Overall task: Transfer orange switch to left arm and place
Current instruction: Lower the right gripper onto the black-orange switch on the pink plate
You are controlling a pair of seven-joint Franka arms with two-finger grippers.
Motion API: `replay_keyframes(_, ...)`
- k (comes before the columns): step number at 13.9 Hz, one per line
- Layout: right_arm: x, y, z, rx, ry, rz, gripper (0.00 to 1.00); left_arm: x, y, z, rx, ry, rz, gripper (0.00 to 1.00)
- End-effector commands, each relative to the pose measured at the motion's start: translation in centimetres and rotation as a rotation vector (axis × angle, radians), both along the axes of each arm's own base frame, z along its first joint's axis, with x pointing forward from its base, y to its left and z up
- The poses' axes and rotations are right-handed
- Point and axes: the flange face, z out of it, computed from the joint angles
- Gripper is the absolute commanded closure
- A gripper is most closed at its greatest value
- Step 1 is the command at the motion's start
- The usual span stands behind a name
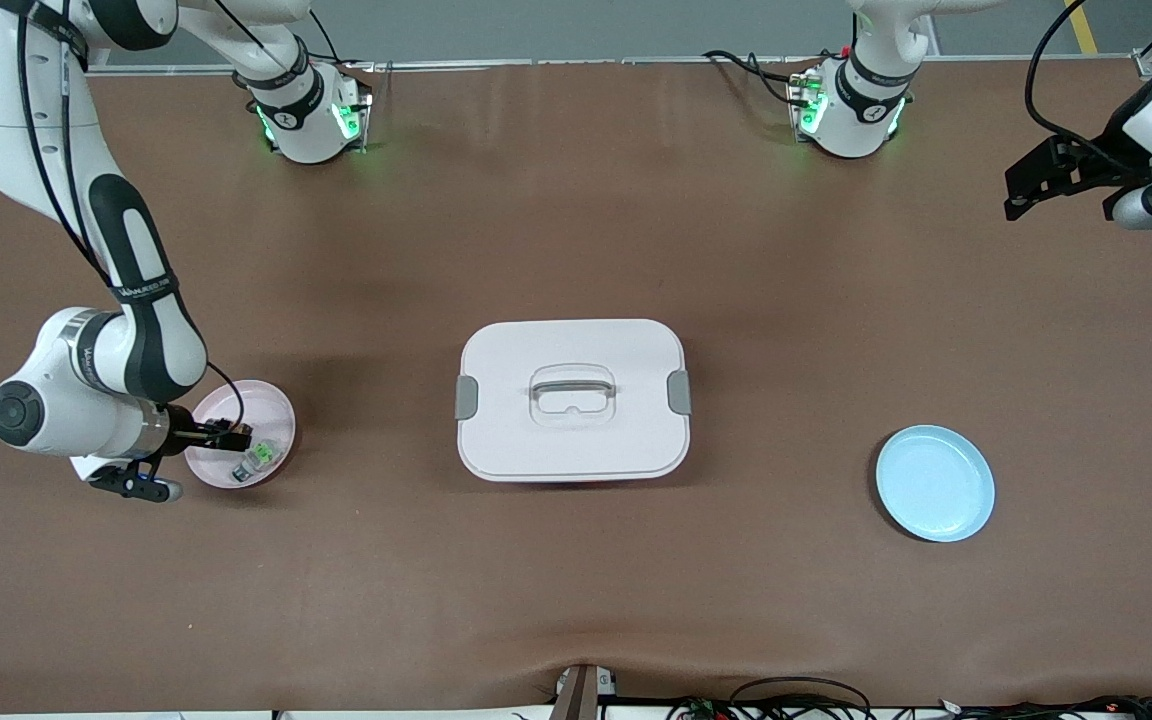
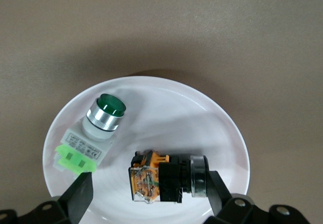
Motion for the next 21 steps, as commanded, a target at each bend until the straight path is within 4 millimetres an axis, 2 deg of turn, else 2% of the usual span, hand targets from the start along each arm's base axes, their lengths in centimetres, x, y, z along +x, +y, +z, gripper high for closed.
replay_keyframes(1,0.0,-0.2,-0.4,-0.021,-0.008,0.049,0.00,-0.2,0.0,0.5,0.016,-0.011,0.009,0.00)
replay_keyframes(9,-0.5,-1.0,-1.0,-0.018,-0.008,0.076,0.00,-0.1,0.7,0.7,0.016,-0.021,0.024,0.00)
replay_keyframes(12,-1.1,-0.8,-2.3,-0.021,-0.009,0.080,0.00,-0.1,0.7,0.7,0.018,-0.021,0.020,0.00)
replay_keyframes(15,-1.4,-0.8,-2.6,-0.029,-0.008,0.090,0.00,-0.3,0.6,0.8,0.019,-0.018,0.017,0.00)
replay_keyframes(21,-1.4,-0.9,-2.7,-0.030,-0.006,0.090,0.00,-0.2,0.4,0.6,0.019,-0.013,0.016,0.00)
